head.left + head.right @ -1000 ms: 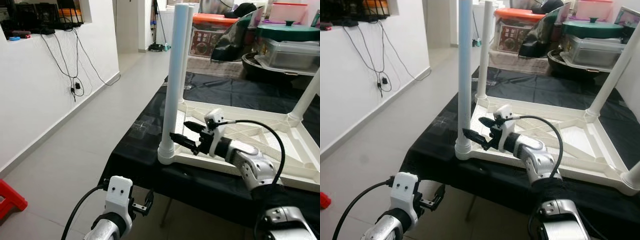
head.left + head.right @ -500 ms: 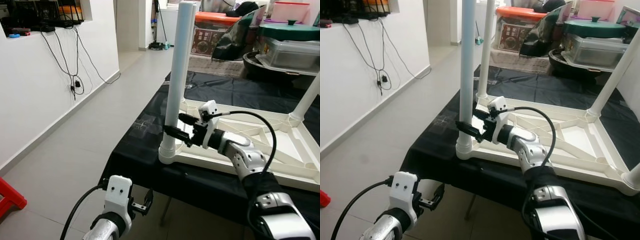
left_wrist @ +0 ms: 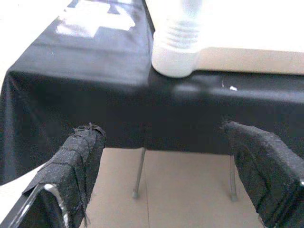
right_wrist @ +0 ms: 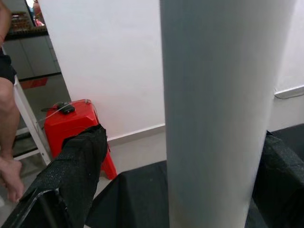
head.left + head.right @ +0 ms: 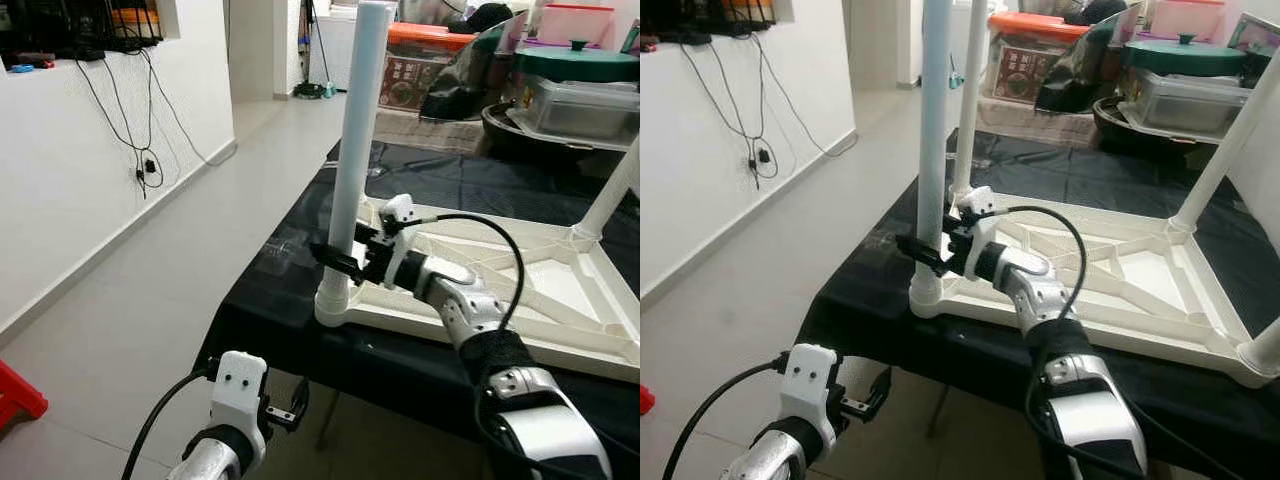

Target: Building children table

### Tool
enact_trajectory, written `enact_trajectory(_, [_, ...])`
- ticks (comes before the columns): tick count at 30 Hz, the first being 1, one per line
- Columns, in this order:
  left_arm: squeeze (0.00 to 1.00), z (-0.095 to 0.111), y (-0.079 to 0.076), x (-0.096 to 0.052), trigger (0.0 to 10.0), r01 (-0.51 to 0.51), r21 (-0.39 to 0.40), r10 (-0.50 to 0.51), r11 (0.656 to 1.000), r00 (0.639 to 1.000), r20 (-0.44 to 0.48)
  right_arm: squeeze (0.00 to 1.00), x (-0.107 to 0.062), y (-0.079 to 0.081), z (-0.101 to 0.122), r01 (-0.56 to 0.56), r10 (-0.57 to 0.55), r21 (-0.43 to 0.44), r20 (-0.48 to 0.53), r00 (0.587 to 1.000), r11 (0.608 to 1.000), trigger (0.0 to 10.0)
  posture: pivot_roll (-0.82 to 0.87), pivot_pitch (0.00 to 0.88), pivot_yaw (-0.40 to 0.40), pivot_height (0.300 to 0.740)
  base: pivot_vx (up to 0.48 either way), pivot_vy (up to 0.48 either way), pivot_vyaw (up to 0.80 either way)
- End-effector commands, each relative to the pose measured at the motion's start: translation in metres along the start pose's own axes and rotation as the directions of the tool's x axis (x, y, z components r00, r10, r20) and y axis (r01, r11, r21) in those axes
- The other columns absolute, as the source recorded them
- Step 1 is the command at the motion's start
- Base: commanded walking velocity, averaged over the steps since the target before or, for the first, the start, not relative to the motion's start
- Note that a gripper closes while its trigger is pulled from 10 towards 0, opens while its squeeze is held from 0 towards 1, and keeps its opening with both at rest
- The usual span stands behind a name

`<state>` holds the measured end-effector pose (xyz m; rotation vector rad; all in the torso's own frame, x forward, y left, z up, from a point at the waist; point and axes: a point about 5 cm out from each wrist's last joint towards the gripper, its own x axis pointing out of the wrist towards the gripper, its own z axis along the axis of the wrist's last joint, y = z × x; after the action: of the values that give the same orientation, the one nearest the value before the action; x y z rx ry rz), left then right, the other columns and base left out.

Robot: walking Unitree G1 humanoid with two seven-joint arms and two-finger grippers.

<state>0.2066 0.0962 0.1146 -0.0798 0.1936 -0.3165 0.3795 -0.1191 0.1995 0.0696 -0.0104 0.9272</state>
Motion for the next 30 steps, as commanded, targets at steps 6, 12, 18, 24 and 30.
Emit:
enact_trajectory(6, [0.00,0.001,-0.008,-0.004,10.0,0.005,-0.012,-0.006,1.000,1.000,-0.011,0.00,0.014,0.003,0.006,0.012,-0.011,-0.011,0.027,1.000,1.000,10.0,0.05,0.028,-0.099,0.740,0.000,0.000,0.00])
enact_trajectory(12, [0.00,0.001,-0.011,-0.006,10.0,0.006,-0.020,-0.006,1.000,1.000,-0.013,0.00,0.022,0.003,0.010,0.035,-0.035,-0.011,0.039,0.999,0.999,10.0,0.05,0.038,-0.108,0.740,0.000,0.000,0.00])
enact_trajectory(18, [0.00,0.001,-0.011,-0.006,10.0,0.005,-0.022,-0.005,1.000,1.000,-0.013,0.00,0.024,0.002,0.012,0.052,-0.051,-0.012,0.045,0.998,0.999,10.0,0.05,0.043,-0.106,0.740,0.000,0.000,0.00])
enact_trajectory(24, [0.00,0.003,-0.011,-0.007,10.0,0.003,-0.021,-0.003,1.000,1.000,-0.018,0.00,0.030,0.002,0.015,0.079,-0.079,-0.011,0.057,0.995,0.997,10.0,0.05,0.050,-0.104,0.740,0.000,0.000,0.00])
enact_trajectory(30, [0.00,0.003,-0.012,-0.008,10.0,0.003,-0.021,-0.003,1.000,1.000,-0.021,0.00,0.030,0.000,0.014,0.102,-0.101,-0.012,0.058,0.993,0.995,0.0,0.05,0.044,-0.109,0.740,0.000,0.000,0.00])
